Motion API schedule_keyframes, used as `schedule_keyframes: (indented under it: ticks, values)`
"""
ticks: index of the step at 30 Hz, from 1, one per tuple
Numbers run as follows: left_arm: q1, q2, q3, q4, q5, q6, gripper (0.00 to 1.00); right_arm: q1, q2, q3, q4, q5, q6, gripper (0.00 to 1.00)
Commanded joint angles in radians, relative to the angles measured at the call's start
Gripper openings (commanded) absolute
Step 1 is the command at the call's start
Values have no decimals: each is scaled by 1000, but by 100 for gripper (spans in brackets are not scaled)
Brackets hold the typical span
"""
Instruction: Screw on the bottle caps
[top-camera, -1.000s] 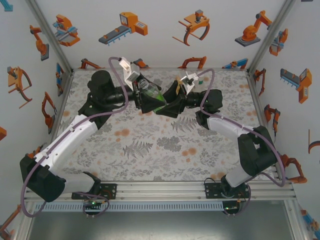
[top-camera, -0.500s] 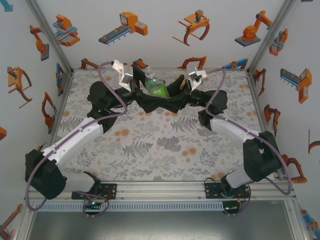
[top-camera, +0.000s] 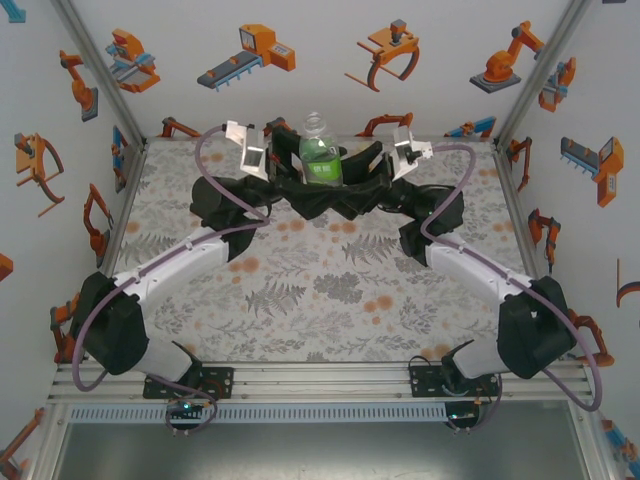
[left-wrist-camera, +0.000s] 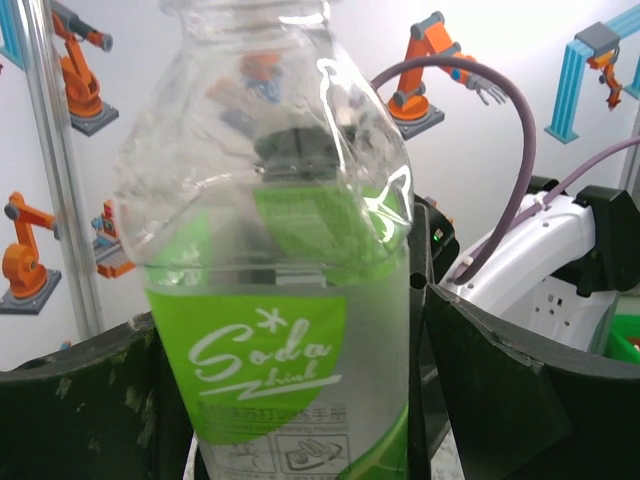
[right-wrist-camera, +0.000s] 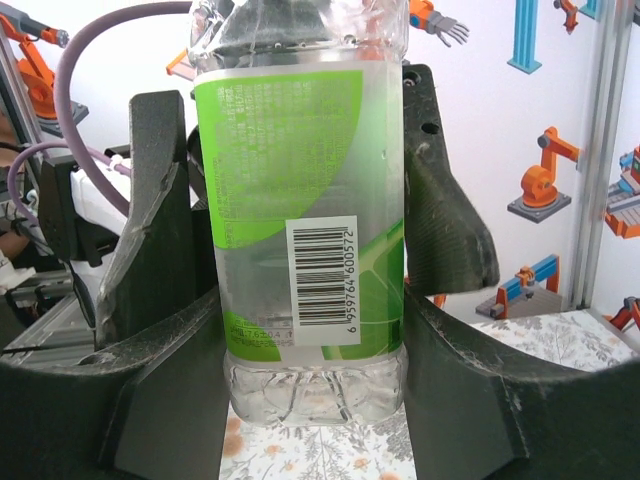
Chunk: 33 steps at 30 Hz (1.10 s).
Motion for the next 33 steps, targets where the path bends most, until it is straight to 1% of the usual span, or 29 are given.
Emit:
schedule_keyframes:
  ticks: [1, 5, 13, 17, 22, 24, 33]
  values:
    - [6, -7, 47, 103, -26, -35, 76, 22, -37, -8, 46, -10, -27, 35]
    - [7, -23, 45, 98, -26, -31, 76, 24, -48, -7, 47, -15, -25, 35]
    - [9, -48, 67, 31, -11, -40, 76, 31, -54, -1, 46, -45, -22, 34]
    - [8, -70, 80, -39, 6, -26, 73, 34, -58, 0, 46, -59, -21, 34]
    - [7, -102, 76, -146, 9, 25, 65, 39, -60, 8, 45, -53, -21, 34]
    - [5, -104, 74, -148, 18, 24, 64, 42, -59, 13, 46, -51, -21, 34]
    - [4, -87, 77, -130, 42, -12, 65, 57, -60, 28, 44, -45, -22, 34]
